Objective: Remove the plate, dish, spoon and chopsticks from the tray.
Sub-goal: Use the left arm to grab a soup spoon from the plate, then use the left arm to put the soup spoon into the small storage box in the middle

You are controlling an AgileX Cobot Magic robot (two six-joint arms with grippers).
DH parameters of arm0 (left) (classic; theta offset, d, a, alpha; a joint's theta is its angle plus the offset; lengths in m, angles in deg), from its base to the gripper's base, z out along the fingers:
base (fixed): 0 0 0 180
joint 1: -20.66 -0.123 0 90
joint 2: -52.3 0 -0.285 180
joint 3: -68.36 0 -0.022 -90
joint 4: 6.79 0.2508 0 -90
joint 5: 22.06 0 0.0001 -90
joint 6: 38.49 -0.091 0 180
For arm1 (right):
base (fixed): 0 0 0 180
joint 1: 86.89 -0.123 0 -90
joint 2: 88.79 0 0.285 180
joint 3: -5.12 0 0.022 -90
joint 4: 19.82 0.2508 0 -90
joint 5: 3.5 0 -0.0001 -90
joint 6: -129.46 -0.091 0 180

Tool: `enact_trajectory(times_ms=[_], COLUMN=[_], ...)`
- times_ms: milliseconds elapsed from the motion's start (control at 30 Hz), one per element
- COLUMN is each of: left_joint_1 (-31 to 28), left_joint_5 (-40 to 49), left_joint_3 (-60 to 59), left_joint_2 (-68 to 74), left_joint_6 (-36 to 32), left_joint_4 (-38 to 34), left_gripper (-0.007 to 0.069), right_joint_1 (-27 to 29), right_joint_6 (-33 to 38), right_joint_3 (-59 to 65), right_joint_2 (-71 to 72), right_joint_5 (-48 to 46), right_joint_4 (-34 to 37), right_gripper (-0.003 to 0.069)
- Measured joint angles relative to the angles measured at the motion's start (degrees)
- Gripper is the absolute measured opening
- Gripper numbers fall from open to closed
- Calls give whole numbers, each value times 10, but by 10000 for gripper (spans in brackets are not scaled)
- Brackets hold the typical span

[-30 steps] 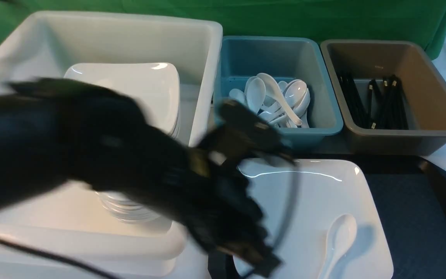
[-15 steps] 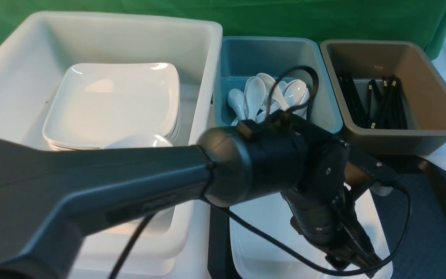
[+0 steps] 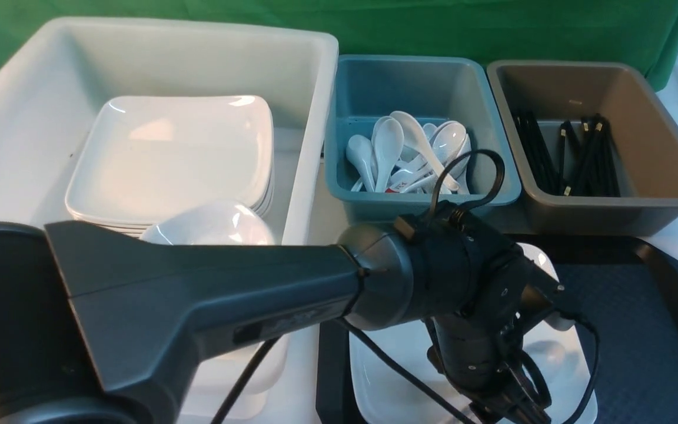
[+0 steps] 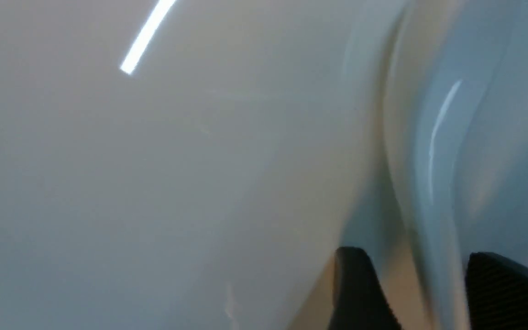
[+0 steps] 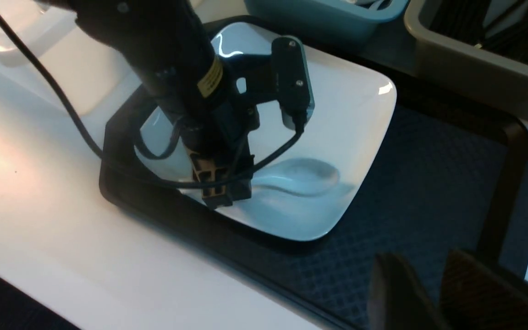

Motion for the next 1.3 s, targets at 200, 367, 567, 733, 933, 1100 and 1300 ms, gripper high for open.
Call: enact_trajectory(times_ms=[200, 367, 567, 733, 933, 1100, 1300], left_joint_1=[0, 0, -1, -38, -181, -244, -252], left_joint_5=[10, 23, 47, 21, -172, -216, -197], left_joint_3=[3, 3, 38, 115, 219, 274, 280], left_joint_2=[3, -6, -65, -109, -54, 25, 57], left_joint_6=[0, -3, -3, -3, -4, 0, 0], left_joint_4=[14, 28, 84, 135, 132, 113, 96], left_gripper=[157, 108, 108, 108, 108, 170, 408], right_joint_1=[0, 1, 1, 1, 1, 1, 1], right_joint_6=[7, 9, 9, 5, -15, -18, -18], right_joint_3=[0, 0, 0, 0, 0, 0, 0], right_joint_2=[0, 0, 0, 0, 0, 0, 0], right_joint_5=[0, 0, 0, 0, 0, 0, 0], right_joint_4=[0, -1, -12, -16, -15, -2, 17], right_gripper=[203, 207, 209, 209, 209, 209, 209])
